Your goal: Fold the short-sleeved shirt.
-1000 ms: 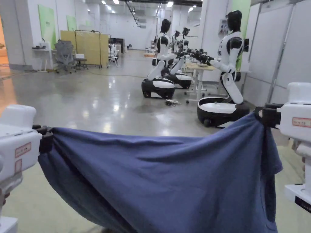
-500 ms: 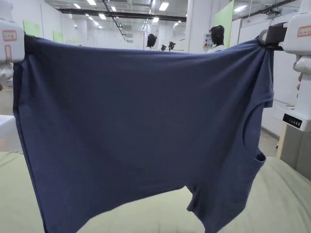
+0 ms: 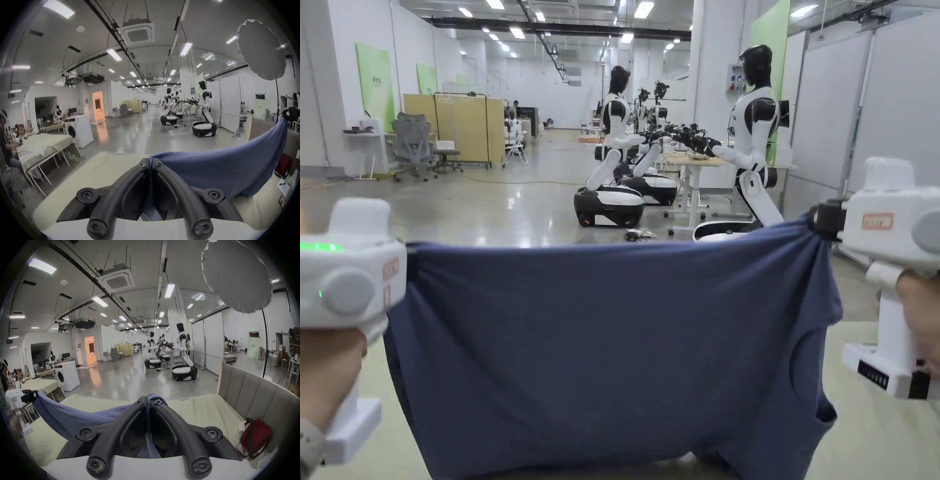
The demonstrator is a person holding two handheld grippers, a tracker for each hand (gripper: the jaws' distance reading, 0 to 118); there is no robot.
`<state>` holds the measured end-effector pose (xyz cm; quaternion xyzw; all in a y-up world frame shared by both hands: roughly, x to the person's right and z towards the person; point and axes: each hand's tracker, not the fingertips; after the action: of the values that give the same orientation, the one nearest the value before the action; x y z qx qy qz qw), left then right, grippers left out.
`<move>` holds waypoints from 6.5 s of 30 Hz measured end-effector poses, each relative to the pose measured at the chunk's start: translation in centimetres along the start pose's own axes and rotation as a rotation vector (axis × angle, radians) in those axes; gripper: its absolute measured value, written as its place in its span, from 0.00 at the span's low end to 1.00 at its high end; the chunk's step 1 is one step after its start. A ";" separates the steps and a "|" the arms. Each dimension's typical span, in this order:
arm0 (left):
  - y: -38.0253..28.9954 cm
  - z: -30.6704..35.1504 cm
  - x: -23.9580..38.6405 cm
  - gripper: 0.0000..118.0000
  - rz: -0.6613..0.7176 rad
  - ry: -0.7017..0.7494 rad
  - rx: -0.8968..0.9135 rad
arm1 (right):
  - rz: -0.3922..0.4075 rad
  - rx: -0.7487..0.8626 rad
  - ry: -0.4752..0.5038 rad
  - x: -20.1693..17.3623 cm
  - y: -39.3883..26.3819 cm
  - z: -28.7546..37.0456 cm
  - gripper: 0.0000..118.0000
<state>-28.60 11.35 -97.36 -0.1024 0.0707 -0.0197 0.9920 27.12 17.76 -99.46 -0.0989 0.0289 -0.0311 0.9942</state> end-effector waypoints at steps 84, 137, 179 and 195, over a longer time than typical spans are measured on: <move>-37.3 25.9 -6.5 0.29 0.036 -0.289 -0.630 | -0.089 -0.308 -0.104 -1.6 -37.3 33.9 0.02; -25.6 13.9 -1.0 1.00 -0.129 -0.219 -0.586 | 0.095 -0.479 0.097 -0.6 -31.2 12.1 0.76; -30.6 12.8 0.1 0.08 -0.125 -0.167 -0.679 | 0.125 -0.609 -0.050 0.8 -37.5 16.6 0.76; -25.5 15.1 0.4 0.05 -0.166 -0.171 -0.581 | -0.001 -0.550 0.039 0.9 -33.3 15.8 0.17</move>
<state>-26.68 -10.58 -77.52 -0.3883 -0.0189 -0.0710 0.9186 27.20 -11.79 -77.40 -0.3645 0.0554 -0.0244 0.9292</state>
